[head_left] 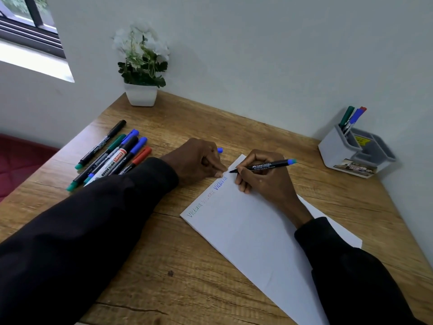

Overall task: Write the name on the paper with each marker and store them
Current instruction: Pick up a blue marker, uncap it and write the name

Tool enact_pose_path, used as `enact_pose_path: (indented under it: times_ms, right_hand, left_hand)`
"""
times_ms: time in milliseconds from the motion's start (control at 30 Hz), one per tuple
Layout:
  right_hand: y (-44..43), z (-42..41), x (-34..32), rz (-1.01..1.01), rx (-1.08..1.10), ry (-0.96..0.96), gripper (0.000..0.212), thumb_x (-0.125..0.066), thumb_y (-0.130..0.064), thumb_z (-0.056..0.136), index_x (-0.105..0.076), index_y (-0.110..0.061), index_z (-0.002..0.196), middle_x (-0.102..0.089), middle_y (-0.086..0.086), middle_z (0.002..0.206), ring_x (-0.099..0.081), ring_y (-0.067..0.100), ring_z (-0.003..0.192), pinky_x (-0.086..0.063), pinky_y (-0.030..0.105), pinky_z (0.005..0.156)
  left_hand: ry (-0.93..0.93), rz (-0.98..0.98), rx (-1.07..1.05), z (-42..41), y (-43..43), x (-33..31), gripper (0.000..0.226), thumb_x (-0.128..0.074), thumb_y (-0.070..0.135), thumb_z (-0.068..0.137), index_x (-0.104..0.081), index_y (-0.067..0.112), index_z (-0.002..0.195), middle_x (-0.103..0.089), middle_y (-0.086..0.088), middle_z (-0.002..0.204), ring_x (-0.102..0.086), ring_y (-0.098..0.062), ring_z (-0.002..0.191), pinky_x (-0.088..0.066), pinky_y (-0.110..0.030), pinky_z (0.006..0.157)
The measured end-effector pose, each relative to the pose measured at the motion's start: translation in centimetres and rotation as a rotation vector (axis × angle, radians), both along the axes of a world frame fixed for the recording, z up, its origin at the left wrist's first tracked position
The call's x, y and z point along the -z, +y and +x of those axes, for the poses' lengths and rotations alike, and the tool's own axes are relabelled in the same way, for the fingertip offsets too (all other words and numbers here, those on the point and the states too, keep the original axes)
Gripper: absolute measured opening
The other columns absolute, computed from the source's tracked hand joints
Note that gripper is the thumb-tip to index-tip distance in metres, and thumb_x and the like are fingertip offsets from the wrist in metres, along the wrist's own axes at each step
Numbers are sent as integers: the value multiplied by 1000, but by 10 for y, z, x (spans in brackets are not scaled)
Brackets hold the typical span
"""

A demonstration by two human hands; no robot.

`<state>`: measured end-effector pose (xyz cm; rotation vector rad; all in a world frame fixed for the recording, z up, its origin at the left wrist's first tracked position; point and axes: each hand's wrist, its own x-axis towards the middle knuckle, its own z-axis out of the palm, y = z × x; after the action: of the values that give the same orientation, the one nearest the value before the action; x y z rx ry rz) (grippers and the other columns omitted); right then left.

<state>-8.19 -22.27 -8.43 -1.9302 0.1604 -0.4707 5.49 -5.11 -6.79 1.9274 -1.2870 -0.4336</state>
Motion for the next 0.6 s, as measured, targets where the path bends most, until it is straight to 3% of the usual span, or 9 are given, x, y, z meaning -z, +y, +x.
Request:
enact_pose_path:
  times_ms: [133, 267, 400, 600]
  right_hand:
    - [3, 1, 2, -21, 39, 6, 17, -67, 12, 91, -65, 11, 75, -69, 20, 63, -63, 28, 45, -47, 28, 43]
    - [4, 0, 1, -33, 39, -9, 17, -67, 14, 91, -65, 12, 74, -68, 22, 62, -61, 37, 44, -47, 27, 42]
    - [5, 0, 0, -29, 31, -11, 16, -67, 14, 91, -66, 13, 75, -67, 25, 62, -58, 44, 47, -47, 26, 43]
    - [5, 1, -1, -19, 23, 10, 16, -68, 13, 90, -68, 10, 75, -67, 18, 61, -60, 28, 45, -46, 23, 44]
  left_hand:
    - [26, -3, -12, 0, -1, 1, 32, -78, 13, 80, -59, 38, 73, -61, 17, 81, -57, 18, 77, -42, 1, 63]
    - [27, -6, 5, 2, -1, 3, 30, -79, 13, 79, -60, 36, 75, -61, 20, 82, -58, 16, 77, -42, 2, 64]
    - [32, -13, 31, 4, -1, 5, 26, -79, 13, 79, -63, 35, 79, -61, 22, 83, -54, 24, 80, -41, 2, 66]
    - [17, -10, 40, 5, -3, 5, 29, -79, 14, 78, -62, 37, 77, -61, 20, 83, -58, 15, 78, -42, -1, 64]
